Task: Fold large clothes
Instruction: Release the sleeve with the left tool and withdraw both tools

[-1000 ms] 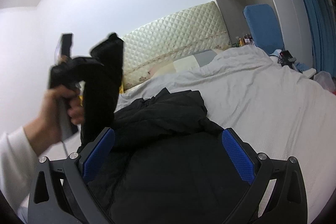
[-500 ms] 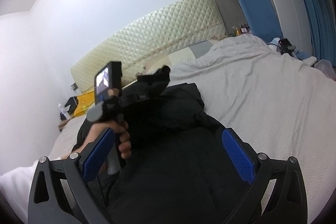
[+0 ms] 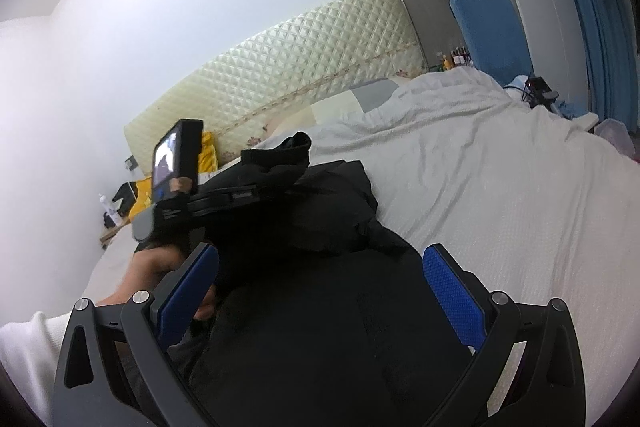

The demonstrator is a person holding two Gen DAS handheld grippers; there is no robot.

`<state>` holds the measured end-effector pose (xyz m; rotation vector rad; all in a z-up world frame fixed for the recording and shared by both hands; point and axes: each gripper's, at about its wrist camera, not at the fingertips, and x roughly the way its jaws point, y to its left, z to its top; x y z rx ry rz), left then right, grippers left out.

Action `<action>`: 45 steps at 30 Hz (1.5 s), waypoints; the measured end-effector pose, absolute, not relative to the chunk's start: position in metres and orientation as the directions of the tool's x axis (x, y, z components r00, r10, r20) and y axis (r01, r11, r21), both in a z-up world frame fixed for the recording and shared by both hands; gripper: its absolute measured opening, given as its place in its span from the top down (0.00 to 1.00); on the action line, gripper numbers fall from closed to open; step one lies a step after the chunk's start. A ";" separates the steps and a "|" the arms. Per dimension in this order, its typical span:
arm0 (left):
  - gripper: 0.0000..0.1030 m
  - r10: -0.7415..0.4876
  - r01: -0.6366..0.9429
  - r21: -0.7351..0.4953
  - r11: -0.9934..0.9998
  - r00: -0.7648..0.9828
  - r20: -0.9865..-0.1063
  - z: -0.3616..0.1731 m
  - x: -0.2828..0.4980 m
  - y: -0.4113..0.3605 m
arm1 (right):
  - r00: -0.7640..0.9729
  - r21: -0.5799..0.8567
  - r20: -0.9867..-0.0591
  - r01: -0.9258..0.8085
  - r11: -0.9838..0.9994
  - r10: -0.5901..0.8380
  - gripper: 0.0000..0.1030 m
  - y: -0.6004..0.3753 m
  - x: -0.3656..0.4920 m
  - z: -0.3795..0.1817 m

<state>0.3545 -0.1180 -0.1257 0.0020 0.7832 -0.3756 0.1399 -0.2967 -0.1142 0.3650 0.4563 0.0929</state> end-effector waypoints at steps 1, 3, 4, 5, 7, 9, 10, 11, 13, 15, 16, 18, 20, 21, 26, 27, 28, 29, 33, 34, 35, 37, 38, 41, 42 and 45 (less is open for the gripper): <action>0.79 -0.335 0.332 -0.144 0.932 0.641 -0.691 -0.124 0.351 -0.115 | 0.895 0.357 -0.414 -0.008 0.934 0.166 0.00 -0.296 0.141 -0.114; 0.52 -0.346 0.331 -0.161 0.930 0.634 -0.692 -0.120 0.346 -0.108 | 0.896 0.344 -0.413 -0.012 0.939 0.163 0.00 -0.293 0.143 -0.112; 0.34 -0.348 0.332 -0.162 0.929 0.640 -0.685 -0.117 0.340 -0.105 | 0.896 0.337 -0.413 -0.016 0.941 0.163 0.00 -0.292 0.144 -0.111; 0.28 -0.347 0.335 -0.153 0.930 0.653 -0.674 -0.113 0.335 -0.101 | 0.897 0.331 -0.412 -0.017 0.943 0.161 0.00 -0.290 0.146 -0.111; 0.20 -0.355 0.343 -0.152 0.927 0.669 -0.653 -0.106 0.325 -0.092 | 0.898 0.322 -0.410 -0.023 0.947 0.161 0.00 -0.288 0.148 -0.109; 0.20 -0.358 0.334 -0.163 0.928 0.685 -0.635 -0.096 0.316 -0.077 | 0.899 0.309 -0.405 -0.038 0.950 0.168 0.00 -0.284 0.152 -0.106; 0.20 -0.352 0.322 -0.166 0.932 0.698 -0.624 -0.091 0.313 -0.069 | 0.899 0.299 -0.401 -0.052 0.953 0.175 0.00 -0.281 0.155 -0.103; 0.20 -0.341 0.305 -0.166 0.938 0.714 -0.611 -0.085 0.309 -0.059 | 0.898 0.296 -0.395 -0.076 0.952 0.194 0.00 -0.278 0.161 -0.100; 0.20 -0.304 0.265 -0.155 0.952 0.749 -0.589 -0.072 0.303 -0.038 | 0.898 0.264 -0.386 -0.113 0.958 0.212 0.00 -0.271 0.178 -0.088; 0.20 -0.262 0.224 -0.137 0.965 0.777 -0.572 -0.061 0.300 -0.016 | 0.903 0.235 -0.377 -0.124 0.964 0.208 0.00 -0.267 0.197 -0.074; 0.20 -0.239 0.205 -0.125 0.971 0.788 -0.568 -0.056 0.300 -0.005 | 0.907 0.225 -0.363 -0.137 0.965 0.214 0.00 -0.264 0.209 -0.064; 0.20 -0.199 0.171 -0.102 0.980 0.805 -0.559 -0.052 0.300 0.013 | 0.917 0.193 -0.339 -0.151 0.970 0.211 0.00 -0.258 0.228 -0.051; 0.20 -0.158 0.135 -0.082 0.987 0.824 -0.544 -0.050 0.301 0.030 | 0.914 0.178 -0.336 -0.177 0.968 0.229 0.00 -0.250 0.248 -0.045; 0.20 -0.150 0.127 -0.079 0.989 0.830 -0.538 -0.052 0.302 0.037 | 0.912 0.183 -0.334 -0.187 0.965 0.240 0.00 -0.249 0.255 -0.046; 0.20 -0.101 0.070 -0.076 0.995 0.828 -0.552 -0.076 0.326 0.061 | 0.877 0.207 -0.371 -0.241 0.948 0.304 0.03 -0.235 0.304 -0.072; 0.20 -0.095 0.060 -0.081 0.995 0.822 -0.562 -0.084 0.334 0.065 | 0.866 0.212 -0.386 -0.251 0.944 0.317 0.08 -0.232 0.312 -0.079; 0.20 -0.090 0.052 -0.081 0.995 0.817 -0.570 -0.092 0.339 0.068 | 0.846 0.221 -0.415 -0.263 0.939 0.335 0.12 -0.228 0.325 -0.090; 0.20 -0.081 0.044 -0.077 0.996 0.809 -0.582 -0.100 0.347 0.069 | 0.826 0.226 -0.448 -0.265 0.937 0.341 0.22 -0.224 0.336 -0.102; 0.20 -0.060 0.027 -0.063 0.998 0.771 -0.633 -0.134 0.370 0.073 | 0.788 0.209 -0.524 -0.248 0.946 0.323 0.35 -0.216 0.369 -0.137; 0.20 -0.061 0.028 -0.062 0.998 0.769 -0.637 -0.139 0.373 0.074 | 0.786 0.187 -0.535 -0.248 0.950 0.310 0.35 -0.213 0.376 -0.146; 0.20 -0.065 0.034 -0.062 0.998 0.770 -0.635 -0.143 0.375 0.074 | 0.785 0.181 -0.536 -0.252 0.951 0.310 0.34 -0.212 0.378 -0.152; 0.19 -0.064 0.040 -0.052 0.998 0.770 -0.635 -0.149 0.379 0.074 | 0.781 0.201 -0.533 -0.256 0.945 0.325 0.33 -0.214 0.382 -0.163; 0.19 -0.068 0.045 -0.053 0.998 0.769 -0.636 -0.150 0.380 0.074 | 0.777 0.206 -0.536 -0.258 0.944 0.330 0.33 -0.214 0.384 -0.167; 0.19 -0.078 0.049 -0.063 0.997 0.763 -0.642 -0.158 0.385 0.076 | 0.763 0.196 -0.558 -0.263 0.945 0.328 0.32 -0.208 0.392 -0.184; 0.19 -0.081 0.051 -0.065 0.997 0.760 -0.645 -0.161 0.387 0.076 | 0.759 0.195 -0.563 -0.263 0.945 0.327 0.31 -0.207 0.397 -0.188; 0.18 -0.079 0.056 -0.056 0.997 0.755 -0.651 -0.171 0.393 0.074 | 0.756 0.177 -0.575 -0.258 0.950 0.312 0.31 -0.201 0.401 -0.199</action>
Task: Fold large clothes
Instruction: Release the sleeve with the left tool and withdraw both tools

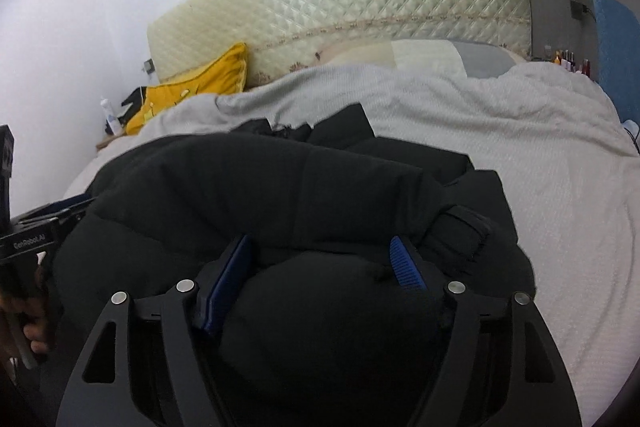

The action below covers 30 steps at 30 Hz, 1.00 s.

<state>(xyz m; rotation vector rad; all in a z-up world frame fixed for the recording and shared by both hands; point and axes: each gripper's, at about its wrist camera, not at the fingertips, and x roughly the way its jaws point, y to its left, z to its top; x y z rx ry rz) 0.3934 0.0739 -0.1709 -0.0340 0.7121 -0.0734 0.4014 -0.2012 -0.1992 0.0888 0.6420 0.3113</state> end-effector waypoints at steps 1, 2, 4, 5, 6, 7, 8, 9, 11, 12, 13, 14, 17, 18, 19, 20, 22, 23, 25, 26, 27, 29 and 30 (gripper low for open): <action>0.18 -0.079 0.057 -0.055 0.997 0.751 -0.656 -0.173 0.395 0.074 | 0.755 0.167 -0.580 -0.258 0.952 0.306 0.31 -0.199 0.403 -0.202; 0.18 -0.079 0.057 -0.054 0.997 0.746 -0.661 -0.176 0.398 0.073 | 0.753 0.161 -0.585 -0.257 0.953 0.302 0.31 -0.198 0.405 -0.204; 0.17 -0.078 0.058 -0.052 0.997 0.742 -0.666 -0.178 0.400 0.072 | 0.749 0.154 -0.595 -0.252 0.955 0.293 0.31 -0.197 0.407 -0.208; 0.17 -0.077 0.059 -0.049 0.997 0.740 -0.668 -0.179 0.400 0.071 | 0.749 0.139 -0.600 -0.249 0.958 0.282 0.31 -0.195 0.406 -0.209; 0.17 -0.074 0.059 -0.045 0.997 0.741 -0.667 -0.181 0.400 0.071 | 0.750 0.130 -0.602 -0.247 0.960 0.275 0.31 -0.194 0.407 -0.211; 0.17 -0.075 0.057 -0.048 0.997 0.743 -0.665 -0.181 0.398 0.071 | 0.751 0.119 -0.604 -0.245 0.962 0.266 0.31 -0.192 0.406 -0.212; 0.17 -0.083 0.056 -0.061 0.997 0.745 -0.662 -0.180 0.396 0.072 | 0.749 0.113 -0.609 -0.243 0.963 0.260 0.31 -0.191 0.405 -0.212; 0.17 -0.089 0.058 -0.070 0.996 0.747 -0.659 -0.176 0.392 0.074 | 0.746 0.114 -0.613 -0.241 0.964 0.259 0.31 -0.192 0.404 -0.212; 0.17 -0.063 0.043 -0.046 0.998 0.765 -0.641 -0.163 0.380 0.077 | 0.727 0.145 -0.630 -0.236 0.961 0.274 0.31 -0.194 0.399 -0.206; 0.17 -0.054 0.038 -0.040 0.999 0.771 -0.635 -0.158 0.376 0.079 | 0.721 0.160 -0.631 -0.239 0.958 0.286 0.29 -0.196 0.395 -0.200; 0.17 -0.053 0.034 -0.042 0.999 0.774 -0.630 -0.152 0.370 0.082 | 0.720 0.187 -0.622 -0.246 0.951 0.308 0.29 -0.199 0.390 -0.193; 0.17 -0.062 0.031 -0.061 0.998 0.777 -0.626 -0.144 0.361 0.088 | 0.720 0.214 -0.609 -0.256 0.943 0.334 0.29 -0.203 0.385 -0.184; 0.14 -0.078 0.028 -0.090 0.996 0.789 -0.610 -0.122 0.340 0.104 | 0.737 0.234 -0.573 -0.272 0.933 0.359 0.29 -0.209 0.371 -0.162; 0.13 -0.062 0.020 -0.076 0.997 0.794 -0.604 -0.116 0.334 0.108 | 0.749 0.237 -0.556 -0.273 0.933 0.360 0.29 -0.212 0.365 -0.154; 0.13 -0.042 0.010 -0.056 0.998 0.797 -0.602 -0.112 0.329 0.112 | 0.756 0.243 -0.542 -0.276 0.930 0.366 0.29 -0.214 0.358 -0.147; 0.12 -0.023 0.000 -0.039 0.999 0.799 -0.601 -0.110 0.324 0.115 | 0.757 0.247 -0.539 -0.278 0.928 0.370 0.29 -0.215 0.355 -0.144; 0.07 -0.001 -0.011 -0.016 1.000 0.796 -0.606 -0.110 0.314 0.123 | 0.759 0.243 -0.542 -0.269 0.932 0.361 0.29 -0.220 0.346 -0.139; 0.05 0.007 -0.017 -0.010 1.000 0.792 -0.610 -0.112 0.311 0.127 | 0.762 0.242 -0.543 -0.261 0.935 0.353 0.29 -0.223 0.342 -0.138; 0.00 0.021 -0.025 0.003 1.000 0.782 -0.623 -0.119 0.307 0.132 | 0.764 0.245 -0.547 -0.245 0.938 0.343 0.29 -0.230 0.338 -0.139; 0.00 0.032 -0.026 0.019 0.999 0.772 -0.635 -0.125 0.307 0.134 | 0.764 0.237 -0.555 -0.234 0.943 0.329 0.29 -0.234 0.336 -0.140; 0.00 0.041 -0.027 0.031 0.999 0.766 -0.642 -0.128 0.308 0.135 | 0.764 0.230 -0.561 -0.226 0.947 0.319 0.28 -0.236 0.336 -0.141; 0.00 0.073 -0.039 0.066 0.997 0.756 -0.651 -0.138 0.311 0.138 | 0.762 0.222 -0.578 -0.199 0.955 0.293 0.27 -0.245 0.337 -0.147; 0.00 0.080 -0.040 0.076 0.996 0.749 -0.658 -0.143 0.312 0.139 | 0.761 0.221 -0.583 -0.189 0.957 0.285 0.26 -0.248 0.338 -0.149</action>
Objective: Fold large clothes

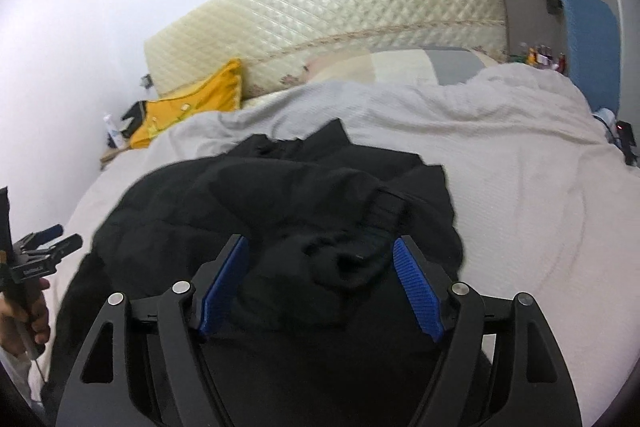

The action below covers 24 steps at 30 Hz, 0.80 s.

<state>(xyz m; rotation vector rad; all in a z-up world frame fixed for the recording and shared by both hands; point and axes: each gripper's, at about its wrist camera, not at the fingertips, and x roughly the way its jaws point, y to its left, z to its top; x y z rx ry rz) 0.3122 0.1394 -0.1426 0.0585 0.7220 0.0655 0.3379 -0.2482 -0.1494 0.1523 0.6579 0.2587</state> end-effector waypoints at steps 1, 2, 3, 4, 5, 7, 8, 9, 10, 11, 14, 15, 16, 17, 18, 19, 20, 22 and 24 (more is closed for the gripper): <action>0.00 0.085 -0.037 0.085 0.996 0.736 -0.672 -0.148 0.314 0.140 | 0.761 0.213 -0.592 -0.169 0.962 0.264 0.26 -0.252 0.340 -0.153; 0.00 0.084 -0.033 0.087 0.996 0.723 -0.686 -0.153 0.317 0.141 | 0.762 0.208 -0.596 -0.156 0.966 0.252 0.26 -0.256 0.341 -0.155; 0.00 0.079 -0.025 0.086 0.996 0.710 -0.699 -0.159 0.318 0.142 | 0.764 0.210 -0.597 -0.143 0.967 0.243 0.26 -0.260 0.342 -0.157; 0.00 0.076 -0.021 0.087 0.996 0.707 -0.703 -0.163 0.318 0.143 | 0.765 0.220 -0.597 -0.132 0.967 0.241 0.26 -0.264 0.342 -0.158; 0.00 0.079 -0.016 0.096 0.995 0.705 -0.704 -0.167 0.318 0.143 | 0.768 0.234 -0.594 -0.117 0.965 0.238 0.26 -0.270 0.344 -0.160; 0.00 0.100 0.004 0.144 0.990 0.699 -0.708 -0.175 0.318 0.140 | 0.777 0.246 -0.588 -0.095 0.965 0.227 0.26 -0.278 0.347 -0.161; 0.00 0.114 0.010 0.168 0.986 0.694 -0.710 -0.179 0.319 0.139 | 0.778 0.253 -0.585 -0.090 0.963 0.227 0.26 -0.281 0.349 -0.163; 0.00 0.124 0.013 0.183 0.983 0.689 -0.715 -0.183 0.319 0.137 | 0.777 0.261 -0.586 -0.088 0.961 0.230 0.26 -0.283 0.350 -0.164; 0.00 0.136 0.013 0.198 0.980 0.681 -0.720 -0.188 0.322 0.137 | 0.772 0.268 -0.592 -0.084 0.960 0.233 0.26 -0.285 0.353 -0.168; 0.00 0.147 0.006 0.206 0.979 0.678 -0.720 -0.191 0.324 0.137 | 0.768 0.269 -0.597 -0.079 0.960 0.230 0.26 -0.286 0.355 -0.170; 0.00 0.158 -0.018 0.200 0.980 0.685 -0.711 -0.193 0.327 0.141 | 0.769 0.251 -0.606 -0.057 0.966 0.203 0.26 -0.288 0.360 -0.176; 0.00 0.172 -0.031 0.208 0.978 0.689 -0.704 -0.193 0.327 0.143 | 0.765 0.251 -0.612 -0.056 0.966 0.203 0.26 -0.288 0.361 -0.179; 0.00 0.192 -0.053 0.217 0.975 0.693 -0.695 -0.193 0.327 0.145 | 0.758 0.252 -0.620 -0.053 0.966 0.203 0.26 -0.289 0.364 -0.182; 0.00 0.210 -0.076 0.220 0.973 0.696 -0.687 -0.192 0.327 0.148 | 0.752 0.259 -0.625 -0.053 0.964 0.209 0.26 -0.290 0.366 -0.185; 0.00 0.236 -0.112 0.222 0.969 0.698 -0.676 -0.190 0.326 0.152 | 0.748 0.263 -0.629 -0.052 0.963 0.212 0.26 -0.291 0.368 -0.187; 0.00 0.251 -0.141 0.216 0.966 0.701 -0.667 -0.189 0.326 0.157 | 0.744 0.266 -0.634 -0.049 0.963 0.213 0.26 -0.291 0.369 -0.189; 0.00 0.251 -0.160 0.196 0.967 0.704 -0.665 -0.188 0.326 0.163 | 0.739 0.268 -0.639 -0.048 0.962 0.215 0.26 -0.291 0.371 -0.191; 0.00 0.240 -0.183 0.155 0.971 0.706 -0.666 -0.188 0.327 0.173 | 0.725 0.289 -0.649 -0.046 0.956 0.231 0.26 -0.291 0.374 -0.196; 0.00 0.249 -0.209 0.141 0.968 0.709 -0.660 -0.186 0.328 0.177 | 0.719 0.314 -0.648 -0.048 0.948 0.251 0.26 -0.290 0.374 -0.197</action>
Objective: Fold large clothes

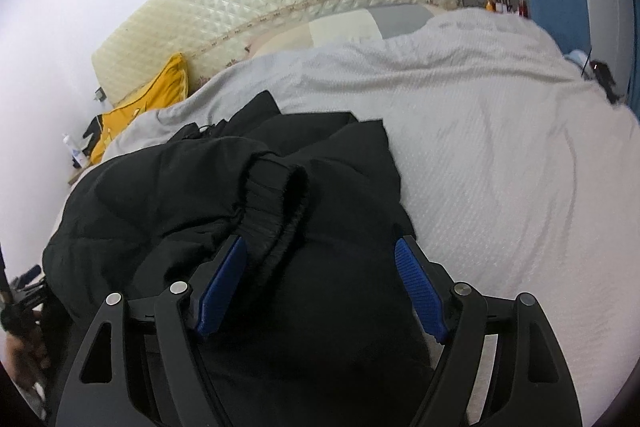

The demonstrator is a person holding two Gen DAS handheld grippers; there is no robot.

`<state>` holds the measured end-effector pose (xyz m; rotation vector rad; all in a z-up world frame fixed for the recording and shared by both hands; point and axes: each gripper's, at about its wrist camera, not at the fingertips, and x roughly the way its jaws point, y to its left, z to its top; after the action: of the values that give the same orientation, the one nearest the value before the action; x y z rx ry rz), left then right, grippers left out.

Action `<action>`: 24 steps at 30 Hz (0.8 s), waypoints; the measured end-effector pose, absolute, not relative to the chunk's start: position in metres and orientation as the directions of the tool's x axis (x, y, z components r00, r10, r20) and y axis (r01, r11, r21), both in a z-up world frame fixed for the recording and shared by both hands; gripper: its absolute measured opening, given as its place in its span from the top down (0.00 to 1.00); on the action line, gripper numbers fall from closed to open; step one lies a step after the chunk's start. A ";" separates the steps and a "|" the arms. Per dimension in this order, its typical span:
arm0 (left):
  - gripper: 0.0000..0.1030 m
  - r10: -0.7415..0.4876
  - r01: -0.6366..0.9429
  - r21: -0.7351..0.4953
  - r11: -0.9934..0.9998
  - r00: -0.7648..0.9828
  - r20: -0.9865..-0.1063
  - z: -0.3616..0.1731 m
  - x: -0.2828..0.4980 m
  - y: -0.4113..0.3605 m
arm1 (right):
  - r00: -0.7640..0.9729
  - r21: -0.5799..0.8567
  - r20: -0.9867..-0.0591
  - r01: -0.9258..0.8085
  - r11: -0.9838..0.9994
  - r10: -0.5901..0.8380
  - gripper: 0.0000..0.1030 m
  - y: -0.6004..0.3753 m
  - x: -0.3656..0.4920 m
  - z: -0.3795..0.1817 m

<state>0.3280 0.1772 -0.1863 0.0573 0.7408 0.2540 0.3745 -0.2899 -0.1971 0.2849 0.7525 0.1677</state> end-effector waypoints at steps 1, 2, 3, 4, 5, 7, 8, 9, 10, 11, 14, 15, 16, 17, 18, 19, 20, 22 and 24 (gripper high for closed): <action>0.00 0.257 -0.224 0.135 0.965 0.713 -0.653 -0.184 0.328 0.179 | 0.721 0.318 -0.645 -0.049 0.947 0.254 0.26 -0.288 0.374 -0.196; 0.00 0.266 -0.241 0.129 0.962 0.715 -0.646 -0.182 0.327 0.181 | 0.724 0.318 -0.639 -0.058 0.946 0.259 0.26 -0.286 0.374 -0.195; 0.00 0.273 -0.255 0.124 0.959 0.715 -0.643 -0.181 0.327 0.183 | 0.726 0.317 -0.633 -0.070 0.946 0.267 0.26 -0.282 0.373 -0.193; 0.00 0.280 -0.274 0.112 0.955 0.714 -0.642 -0.180 0.327 0.187 | 0.728 0.313 -0.630 -0.082 0.946 0.271 0.26 -0.278 0.373 -0.191; 0.00 0.283 -0.291 0.097 0.952 0.711 -0.643 -0.180 0.326 0.191 | 0.729 0.301 -0.627 -0.096 0.949 0.273 0.26 -0.272 0.373 -0.188; 0.00 0.280 -0.317 0.065 0.946 0.701 -0.656 -0.181 0.328 0.202 | 0.736 0.256 -0.622 -0.131 0.958 0.267 0.26 -0.259 0.373 -0.182; 0.00 0.274 -0.321 0.053 0.946 0.696 -0.664 -0.182 0.329 0.205 | 0.739 0.229 -0.621 -0.146 0.962 0.260 0.26 -0.252 0.373 -0.181; 0.00 0.267 -0.326 0.041 0.944 0.689 -0.674 -0.184 0.330 0.210 | 0.741 0.195 -0.623 -0.163 0.967 0.250 0.26 -0.245 0.374 -0.180; 0.00 0.263 -0.330 0.034 0.943 0.683 -0.682 -0.187 0.330 0.213 | 0.739 0.177 -0.627 -0.172 0.969 0.246 0.26 -0.240 0.375 -0.181; 0.00 0.257 -0.329 0.028 0.944 0.679 -0.687 -0.189 0.331 0.216 | 0.736 0.162 -0.633 -0.179 0.970 0.241 0.26 -0.236 0.377 -0.183; 0.00 0.245 -0.320 0.024 0.947 0.674 -0.697 -0.195 0.333 0.217 | 0.720 0.154 -0.653 -0.174 0.973 0.232 0.26 -0.232 0.386 -0.195; 0.00 0.244 -0.318 0.026 0.948 0.672 -0.699 -0.197 0.334 0.216 | 0.717 0.153 -0.657 -0.173 0.973 0.231 0.25 -0.233 0.389 -0.198; 0.00 0.244 -0.314 0.030 0.949 0.667 -0.704 -0.199 0.335 0.215 | 0.716 0.152 -0.659 -0.173 0.973 0.230 0.24 -0.232 0.391 -0.202; 0.00 0.244 -0.314 0.033 0.949 0.665 -0.706 -0.200 0.335 0.215 | 0.715 0.148 -0.662 -0.170 0.974 0.226 0.22 -0.232 0.394 -0.207; 0.00 0.243 -0.312 0.034 0.949 0.662 -0.709 -0.202 0.336 0.214 | 0.716 0.147 -0.661 -0.168 0.975 0.223 0.20 -0.232 0.395 -0.210; 0.00 0.241 -0.310 0.035 0.950 0.659 -0.712 -0.204 0.337 0.214 | 0.717 0.144 -0.661 -0.164 0.976 0.219 0.19 -0.232 0.396 -0.212; 0.00 0.240 -0.308 0.037 0.951 0.655 -0.717 -0.206 0.338 0.214 | 0.718 0.134 -0.664 -0.163 0.977 0.211 0.18 -0.230 0.397 -0.214; 0.00 0.236 -0.304 0.036 0.952 0.654 -0.719 -0.206 0.337 0.213 | 0.718 0.119 -0.667 -0.160 0.980 0.198 0.18 -0.228 0.397 -0.214; 0.00 0.237 -0.302 0.040 0.952 0.651 -0.721 -0.204 0.337 0.212 | 0.715 0.129 -0.670 -0.154 0.980 0.201 0.18 -0.229 0.396 -0.212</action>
<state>0.3370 0.2125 -0.2036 -0.0860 0.8056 0.3067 0.3965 -0.2291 -0.2122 0.0649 0.7494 0.1967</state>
